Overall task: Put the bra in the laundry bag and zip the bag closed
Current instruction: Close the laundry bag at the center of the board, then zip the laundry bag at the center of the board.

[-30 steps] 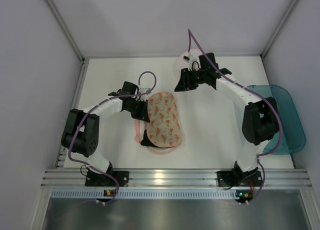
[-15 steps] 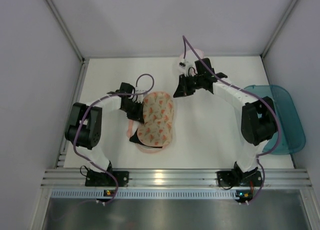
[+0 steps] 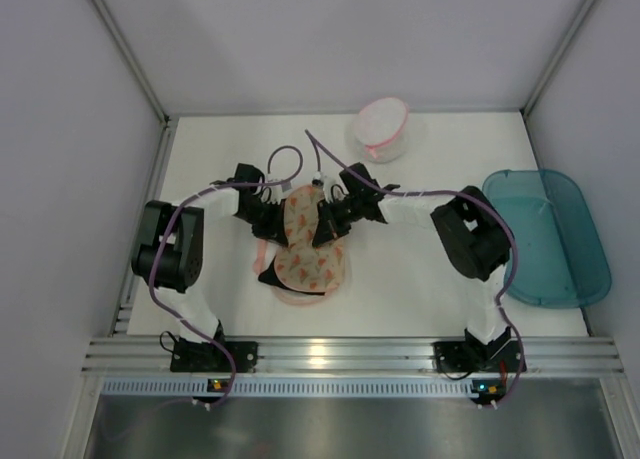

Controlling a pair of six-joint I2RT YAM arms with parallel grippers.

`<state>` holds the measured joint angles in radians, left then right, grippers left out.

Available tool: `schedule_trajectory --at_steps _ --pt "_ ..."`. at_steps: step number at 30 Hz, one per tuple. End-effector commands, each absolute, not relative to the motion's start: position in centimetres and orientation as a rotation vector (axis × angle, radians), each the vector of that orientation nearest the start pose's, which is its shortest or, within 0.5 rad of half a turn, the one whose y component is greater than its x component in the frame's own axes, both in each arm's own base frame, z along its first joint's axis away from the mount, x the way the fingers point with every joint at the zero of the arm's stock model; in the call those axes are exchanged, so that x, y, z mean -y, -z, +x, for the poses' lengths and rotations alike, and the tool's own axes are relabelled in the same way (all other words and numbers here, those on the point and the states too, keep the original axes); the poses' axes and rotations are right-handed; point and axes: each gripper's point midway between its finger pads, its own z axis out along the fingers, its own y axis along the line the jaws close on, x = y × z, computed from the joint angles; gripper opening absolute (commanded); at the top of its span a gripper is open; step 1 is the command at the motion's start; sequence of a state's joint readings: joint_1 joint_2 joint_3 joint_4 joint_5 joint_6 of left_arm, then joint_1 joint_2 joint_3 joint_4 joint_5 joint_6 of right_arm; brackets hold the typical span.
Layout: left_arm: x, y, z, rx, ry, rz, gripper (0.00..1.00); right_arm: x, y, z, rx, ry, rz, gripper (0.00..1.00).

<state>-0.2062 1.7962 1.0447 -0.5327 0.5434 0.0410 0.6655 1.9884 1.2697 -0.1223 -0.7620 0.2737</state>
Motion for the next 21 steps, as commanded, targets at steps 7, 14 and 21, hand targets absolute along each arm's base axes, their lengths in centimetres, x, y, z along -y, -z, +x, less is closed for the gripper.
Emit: schedule_trajectory --at_steps 7,14,21 --pt "14.7 -7.8 31.1 -2.53 0.814 0.486 0.31 -40.4 -1.1 28.1 -2.503 -1.349 -0.763 0.0" --pt "14.5 -18.3 29.7 -2.012 0.516 0.998 0.58 -41.0 -0.1 27.9 -2.616 -1.373 -0.672 0.0" --pt "21.2 -15.2 21.3 -1.605 0.27 1.859 0.57 -40.7 1.1 27.1 -2.696 -1.309 -0.653 0.0"
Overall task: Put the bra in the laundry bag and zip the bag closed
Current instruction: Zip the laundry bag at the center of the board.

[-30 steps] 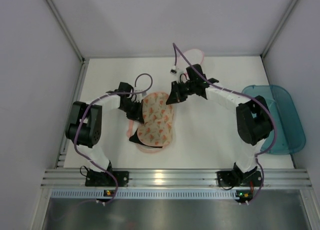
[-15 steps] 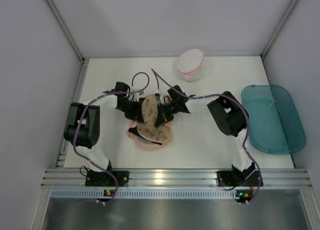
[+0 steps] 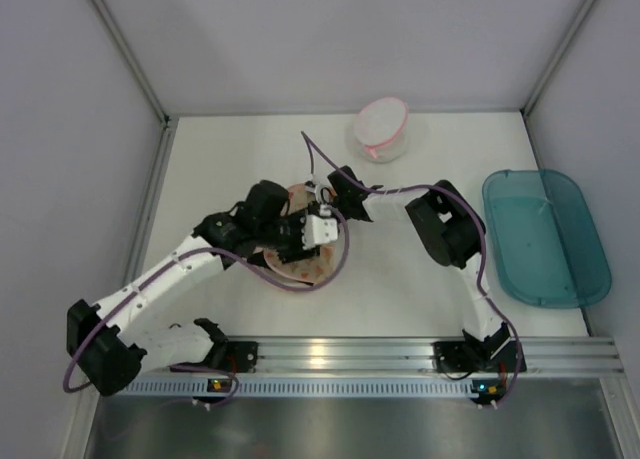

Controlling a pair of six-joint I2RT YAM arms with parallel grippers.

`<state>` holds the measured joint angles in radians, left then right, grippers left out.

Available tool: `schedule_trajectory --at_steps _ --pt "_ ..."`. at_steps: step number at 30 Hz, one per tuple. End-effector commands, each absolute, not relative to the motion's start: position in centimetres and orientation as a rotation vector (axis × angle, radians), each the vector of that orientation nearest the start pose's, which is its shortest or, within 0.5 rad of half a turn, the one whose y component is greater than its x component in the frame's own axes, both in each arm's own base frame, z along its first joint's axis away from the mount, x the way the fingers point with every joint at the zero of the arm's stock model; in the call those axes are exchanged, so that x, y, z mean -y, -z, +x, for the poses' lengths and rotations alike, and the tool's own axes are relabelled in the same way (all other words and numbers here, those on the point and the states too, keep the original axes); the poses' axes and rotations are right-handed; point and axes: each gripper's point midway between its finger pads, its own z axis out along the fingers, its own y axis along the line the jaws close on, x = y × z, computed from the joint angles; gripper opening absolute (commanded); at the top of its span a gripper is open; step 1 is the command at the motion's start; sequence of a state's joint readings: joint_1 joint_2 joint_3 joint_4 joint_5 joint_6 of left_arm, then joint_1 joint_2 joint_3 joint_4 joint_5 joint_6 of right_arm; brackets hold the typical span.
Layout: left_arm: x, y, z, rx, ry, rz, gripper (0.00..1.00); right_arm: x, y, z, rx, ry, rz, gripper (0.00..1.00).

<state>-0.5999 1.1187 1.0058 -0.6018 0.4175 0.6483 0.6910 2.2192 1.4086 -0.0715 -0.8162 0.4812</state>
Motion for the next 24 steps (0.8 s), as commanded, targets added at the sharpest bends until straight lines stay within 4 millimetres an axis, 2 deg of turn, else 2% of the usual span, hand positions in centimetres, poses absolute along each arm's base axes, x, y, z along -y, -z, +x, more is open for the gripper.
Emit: schedule_trajectory --at_steps 1,3,4,5,6,7,8,9,10,11,12,13,14,17,21,24 --pt "21.7 -14.6 20.6 -1.54 0.238 1.957 0.57 -40.5 1.3 27.1 -2.698 -1.299 -0.66 0.0" --pt "23.3 -12.9 19.0 -1.451 0.138 2.136 0.57 -40.3 1.4 26.9 -2.718 -1.276 -0.656 0.0" --pt "24.0 -12.6 18.7 -1.397 0.096 2.204 0.57 -40.2 1.5 27.0 -2.717 -1.269 -0.661 0.0" --pt "24.5 -12.0 17.5 -1.337 0.029 2.301 0.55 -40.1 1.5 27.0 -2.723 -1.265 -0.661 0.0" --pt "25.3 -11.3 17.5 -1.322 -0.018 2.361 0.55 -40.1 1.6 27.0 -2.726 -1.264 -0.66 0.0" --pt "26.3 -11.0 16.5 -1.271 -0.035 2.42 0.54 -40.1 1.7 26.9 -2.729 -1.267 -0.66 0.0" --pt "26.4 -10.7 15.9 -1.271 -0.042 2.474 0.54 -40.1 1.7 26.9 -2.734 -1.267 -0.66 0.0" --pt "26.7 -9.3 15.8 -1.29 -0.076 2.542 0.54 -40.2 1.8 26.9 -2.732 -1.271 -0.665 0.0" --pt "28.3 -10.0 15.3 -1.269 -0.082 2.546 0.54 -40.2 1.9 26.9 -2.738 -1.272 -0.662 0.0" --pt "28.7 -9.7 15.2 -1.272 -0.097 2.578 0.55 -40.2 1.9 26.8 -2.741 -1.276 -0.664 0.0" --pt "28.1 -8.0 14.9 -1.31 -0.159 2.675 0.56 -40.2 2.0 26.7 -2.74 -1.279 -0.667 0.0" --pt "29.4 -8.5 14.9 -1.3 -0.175 2.676 0.57 -40.1 2.2 26.6 -2.748 -1.281 -0.658 0.0" --pt "29.8 -8.2 14.5 -1.288 -0.205 2.717 0.58 -40.2 2.1 26.5 -2.748 -1.288 -0.659 0.0" --pt "30.4 -6.7 14.5 -1.301 -0.319 2.803 0.59 -40.0 2.4 26.3 -2.758 -1.289 -0.655 0.0" --pt "29.3 -4.7 15.0 -1.342 -0.481 2.908 0.59 -39.9 2.7 26.1 -2.767 -1.292 -0.654 0.0" --pt "28.3 -4.0 15.5 -1.332 -0.584 2.943 0.59 -40.0 2.8 26.2 -2.77 -1.295 -0.649 0.0"
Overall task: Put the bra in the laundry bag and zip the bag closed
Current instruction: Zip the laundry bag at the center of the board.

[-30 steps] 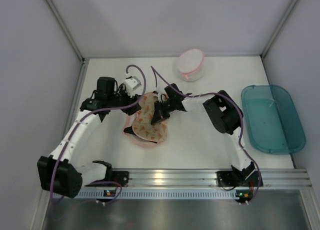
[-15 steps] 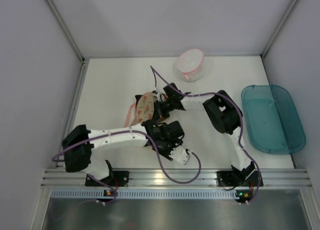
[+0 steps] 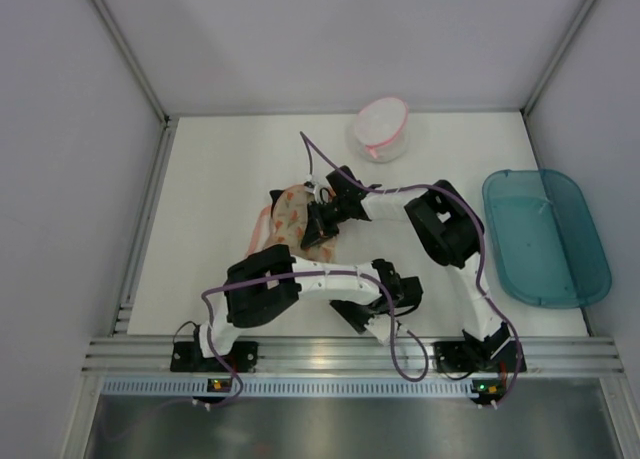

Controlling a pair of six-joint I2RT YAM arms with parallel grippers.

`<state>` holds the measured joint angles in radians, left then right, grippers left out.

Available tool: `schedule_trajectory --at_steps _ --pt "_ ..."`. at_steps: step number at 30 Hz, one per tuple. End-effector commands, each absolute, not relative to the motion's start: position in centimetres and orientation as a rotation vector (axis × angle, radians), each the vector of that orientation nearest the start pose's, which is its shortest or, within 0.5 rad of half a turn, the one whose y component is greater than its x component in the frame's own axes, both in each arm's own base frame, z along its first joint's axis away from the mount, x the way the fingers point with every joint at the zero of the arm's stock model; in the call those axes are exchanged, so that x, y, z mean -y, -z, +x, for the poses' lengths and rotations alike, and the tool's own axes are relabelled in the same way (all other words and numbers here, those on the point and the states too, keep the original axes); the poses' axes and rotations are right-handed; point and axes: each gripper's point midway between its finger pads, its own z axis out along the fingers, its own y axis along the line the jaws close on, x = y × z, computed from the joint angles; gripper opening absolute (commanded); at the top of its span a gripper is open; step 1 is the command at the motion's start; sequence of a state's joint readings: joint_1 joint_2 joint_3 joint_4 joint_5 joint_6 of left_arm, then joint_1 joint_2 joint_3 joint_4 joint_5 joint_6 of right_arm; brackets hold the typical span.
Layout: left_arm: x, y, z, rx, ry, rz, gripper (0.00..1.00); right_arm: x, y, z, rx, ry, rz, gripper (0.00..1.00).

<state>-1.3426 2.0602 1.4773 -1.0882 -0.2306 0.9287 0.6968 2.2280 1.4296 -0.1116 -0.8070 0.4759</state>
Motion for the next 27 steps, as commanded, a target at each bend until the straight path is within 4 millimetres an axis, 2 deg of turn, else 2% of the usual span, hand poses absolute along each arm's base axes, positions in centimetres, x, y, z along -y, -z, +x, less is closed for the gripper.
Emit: schedule_trajectory --at_steps 1,8,19,27 --pt "28.3 -3.8 15.6 1.212 0.546 -2.685 0.59 -40.0 2.8 26.2 -2.771 -1.295 -0.649 0.0" --pt "27.9 -2.9 16.7 1.15 0.652 -2.637 0.59 -40.1 2.6 26.3 -2.762 -1.302 -0.656 0.0" --pt "27.4 -1.3 17.9 1.138 0.684 -2.585 0.56 -39.7 2.8 25.9 -2.768 -1.301 -0.671 0.0" --pt "25.9 -0.6 18.5 1.087 0.712 -2.536 0.54 -39.9 2.8 26.0 -2.766 -1.305 -0.673 0.0"
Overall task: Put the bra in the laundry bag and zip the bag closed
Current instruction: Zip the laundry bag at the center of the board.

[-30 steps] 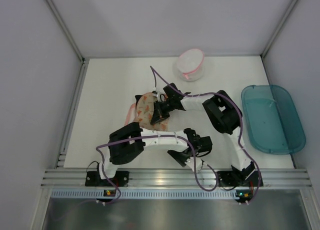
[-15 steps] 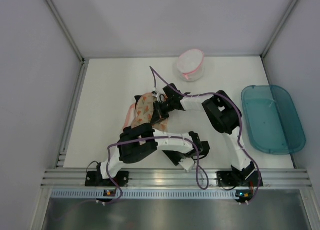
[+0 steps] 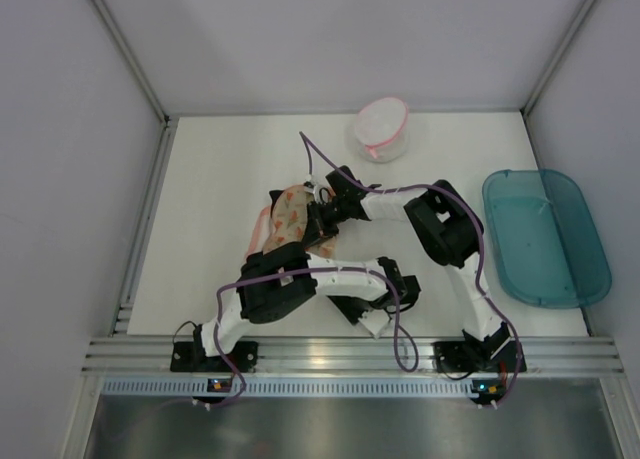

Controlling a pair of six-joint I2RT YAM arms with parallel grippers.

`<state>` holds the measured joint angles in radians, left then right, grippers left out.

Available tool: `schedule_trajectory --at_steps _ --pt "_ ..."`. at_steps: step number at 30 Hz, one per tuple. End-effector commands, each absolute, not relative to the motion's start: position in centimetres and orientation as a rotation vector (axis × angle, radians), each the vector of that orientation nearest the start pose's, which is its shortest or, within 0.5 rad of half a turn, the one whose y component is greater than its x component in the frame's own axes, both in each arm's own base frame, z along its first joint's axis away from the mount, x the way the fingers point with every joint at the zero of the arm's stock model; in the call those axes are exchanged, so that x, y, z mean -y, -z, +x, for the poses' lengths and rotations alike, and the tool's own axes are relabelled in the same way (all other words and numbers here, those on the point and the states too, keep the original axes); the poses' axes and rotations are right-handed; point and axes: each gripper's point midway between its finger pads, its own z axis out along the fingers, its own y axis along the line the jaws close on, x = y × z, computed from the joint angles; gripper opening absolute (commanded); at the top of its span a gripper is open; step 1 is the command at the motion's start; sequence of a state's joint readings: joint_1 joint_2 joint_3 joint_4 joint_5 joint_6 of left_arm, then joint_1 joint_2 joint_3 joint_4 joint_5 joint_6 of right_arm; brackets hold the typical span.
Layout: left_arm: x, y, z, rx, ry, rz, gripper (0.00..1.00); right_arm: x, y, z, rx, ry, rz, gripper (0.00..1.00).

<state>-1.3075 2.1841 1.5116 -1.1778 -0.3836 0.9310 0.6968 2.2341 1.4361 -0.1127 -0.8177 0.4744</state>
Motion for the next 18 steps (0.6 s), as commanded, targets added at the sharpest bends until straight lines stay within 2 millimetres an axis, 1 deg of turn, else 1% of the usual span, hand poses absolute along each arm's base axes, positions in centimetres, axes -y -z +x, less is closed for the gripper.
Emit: schedule_trajectory --at_steps 1,8,15,18 --pt "25.6 -0.5 18.4 1.081 0.711 -2.528 0.54 -39.8 2.8 26.0 -2.77 -1.306 -0.672 0.0" --pt "24.5 0.1 18.3 1.031 0.682 -2.508 0.49 -39.9 3.0 25.8 -2.774 -1.314 -0.674 0.0" --pt "22.9 0.8 18.1 1.009 0.657 -2.463 0.42 -39.8 3.0 25.7 -2.775 -1.314 -0.677 0.0" --pt "22.7 0.8 18.1 1.0 0.66 -2.459 0.42 -39.7 3.3 25.7 -2.782 -1.313 -0.673 0.0"
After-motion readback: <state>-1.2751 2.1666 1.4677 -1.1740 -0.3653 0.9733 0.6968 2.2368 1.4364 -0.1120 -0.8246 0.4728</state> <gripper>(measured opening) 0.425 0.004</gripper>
